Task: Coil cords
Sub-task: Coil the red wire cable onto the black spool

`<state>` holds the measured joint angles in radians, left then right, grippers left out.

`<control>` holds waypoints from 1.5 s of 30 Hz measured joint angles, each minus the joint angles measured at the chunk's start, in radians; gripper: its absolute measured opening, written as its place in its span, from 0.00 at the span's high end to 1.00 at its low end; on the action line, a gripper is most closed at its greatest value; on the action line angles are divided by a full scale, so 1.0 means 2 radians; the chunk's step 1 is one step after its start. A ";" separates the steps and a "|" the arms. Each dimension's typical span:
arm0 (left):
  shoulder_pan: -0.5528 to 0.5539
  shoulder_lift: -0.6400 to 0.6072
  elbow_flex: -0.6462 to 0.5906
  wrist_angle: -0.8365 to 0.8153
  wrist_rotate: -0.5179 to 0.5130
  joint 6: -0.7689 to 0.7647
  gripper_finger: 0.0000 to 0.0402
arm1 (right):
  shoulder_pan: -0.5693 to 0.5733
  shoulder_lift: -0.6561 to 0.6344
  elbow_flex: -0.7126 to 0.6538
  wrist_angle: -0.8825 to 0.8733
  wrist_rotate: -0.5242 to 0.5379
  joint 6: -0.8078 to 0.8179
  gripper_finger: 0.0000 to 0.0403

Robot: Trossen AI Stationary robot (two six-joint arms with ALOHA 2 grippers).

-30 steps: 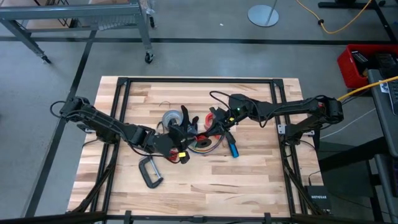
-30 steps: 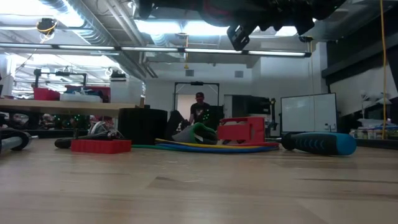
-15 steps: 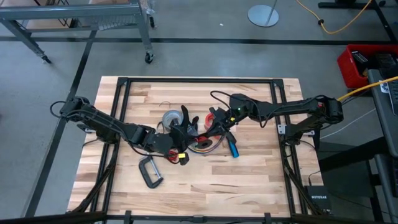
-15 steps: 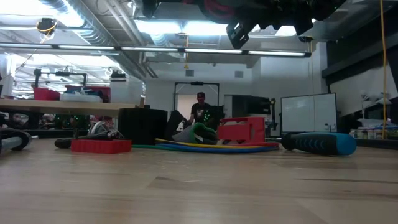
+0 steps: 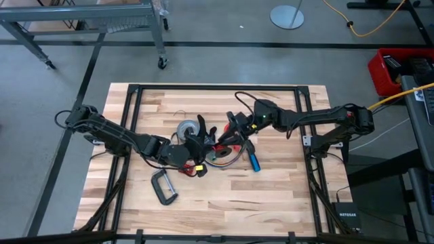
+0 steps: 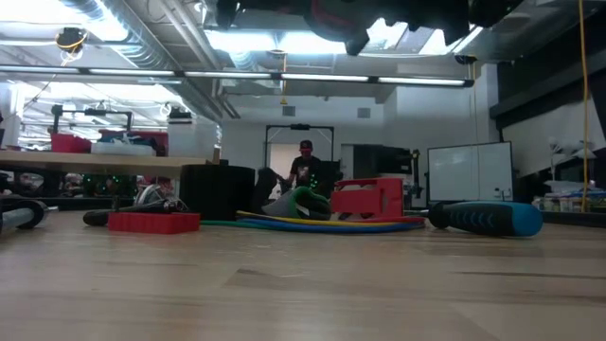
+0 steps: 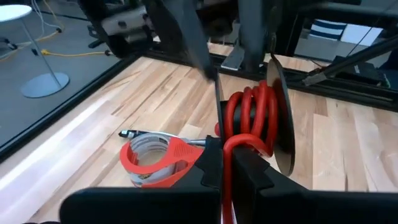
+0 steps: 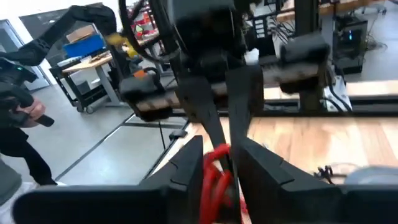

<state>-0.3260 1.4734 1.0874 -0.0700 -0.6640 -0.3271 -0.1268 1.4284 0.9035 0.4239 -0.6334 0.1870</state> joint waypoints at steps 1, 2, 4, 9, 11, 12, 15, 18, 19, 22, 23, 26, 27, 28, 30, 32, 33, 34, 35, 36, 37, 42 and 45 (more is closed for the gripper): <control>0.000 0.000 0.000 -0.002 0.000 0.000 1.00 | 0.000 0.000 0.005 -0.001 -0.002 0.000 0.76; 0.000 -0.004 -0.001 -0.009 0.000 0.000 1.00 | 0.000 0.000 0.010 -0.003 -0.003 0.000 0.75; 0.000 -0.011 -0.001 -0.020 -0.003 -0.004 1.00 | 0.000 0.000 0.021 -0.012 -0.008 0.000 0.75; -0.004 -0.053 -0.001 -0.081 -0.025 -0.033 1.00 | -0.014 0.000 0.066 -0.066 -0.059 -0.003 0.75; -0.008 -0.071 -0.001 -0.106 -0.029 -0.037 1.00 | -0.026 -0.001 0.087 -0.103 -0.083 -0.003 0.75; -0.011 -0.080 -0.001 -0.116 -0.032 -0.037 1.00 | -0.032 -0.001 0.096 -0.124 -0.091 -0.003 0.75; -0.021 -0.110 -0.001 -0.154 -0.050 -0.039 1.00 | -0.047 -0.001 0.126 -0.184 -0.097 -0.004 0.75; -0.034 -0.143 -0.001 -0.209 -0.075 -0.053 1.00 | -0.060 -0.001 0.147 -0.238 -0.098 -0.004 0.75; -0.037 -0.155 -0.001 -0.227 -0.081 -0.059 1.00 | -0.064 -0.001 0.153 -0.251 -0.098 -0.004 0.75; -0.052 -0.194 -0.001 -0.282 -0.090 -0.092 1.00 | -0.075 -0.012 0.158 -0.291 -0.099 -0.008 0.75; -0.057 -0.206 -0.001 -0.300 -0.091 -0.108 1.00 | -0.078 -0.019 0.158 -0.303 -0.099 -0.015 0.75; -0.074 -0.238 -0.001 -0.358 -0.090 -0.161 1.00 | -0.086 -0.045 0.158 -0.352 -0.096 -0.041 0.75; -0.080 -0.248 -0.001 -0.379 -0.090 -0.178 1.00 | -0.089 -0.055 0.158 -0.369 -0.093 -0.047 0.75; -0.087 -0.258 -0.001 -0.398 -0.091 -0.196 1.00 | -0.089 -0.065 0.158 -0.383 -0.089 -0.052 0.75; -0.099 -0.277 -0.001 -0.440 -0.093 -0.230 1.00 | -0.088 -0.088 0.158 -0.410 -0.072 -0.062 0.75; -0.110 -0.295 -0.001 -0.483 -0.094 -0.266 1.00 | -0.087 -0.113 0.158 -0.433 -0.053 -0.071 0.75; -0.115 -0.304 -0.001 -0.504 -0.095 -0.284 1.00 | -0.087 -0.125 0.158 -0.443 -0.043 -0.072 0.75; -0.120 -0.311 -0.001 -0.526 -0.096 -0.304 1.00 | -0.087 -0.138 0.157 -0.449 -0.033 -0.072 0.75; -0.125 -0.318 -0.001 -0.546 -0.096 -0.321 1.00 | -0.087 -0.152 0.155 -0.452 -0.024 -0.072 0.75; -0.130 -0.324 -0.001 -0.566 -0.096 -0.337 1.00 | -0.087 -0.166 0.152 -0.455 -0.013 -0.072 0.75; -0.135 -0.329 -0.001 -0.584 -0.097 -0.353 1.00 | -0.087 -0.180 0.149 -0.460 -0.002 -0.072 0.75; -0.162 -0.338 -0.002 -0.642 -0.097 -0.392 1.00 | -0.087 -0.250 0.124 -0.460 0.047 -0.069 0.75; -0.175 -0.342 -0.018 -0.641 -0.097 -0.390 1.00 | -0.087 -0.285 0.100 -0.460 0.060 -0.064 0.75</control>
<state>-0.6763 0.7887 1.0523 -1.3514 -0.8574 -1.1069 -0.3012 0.8580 1.1037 -0.4964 -0.5138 0.0591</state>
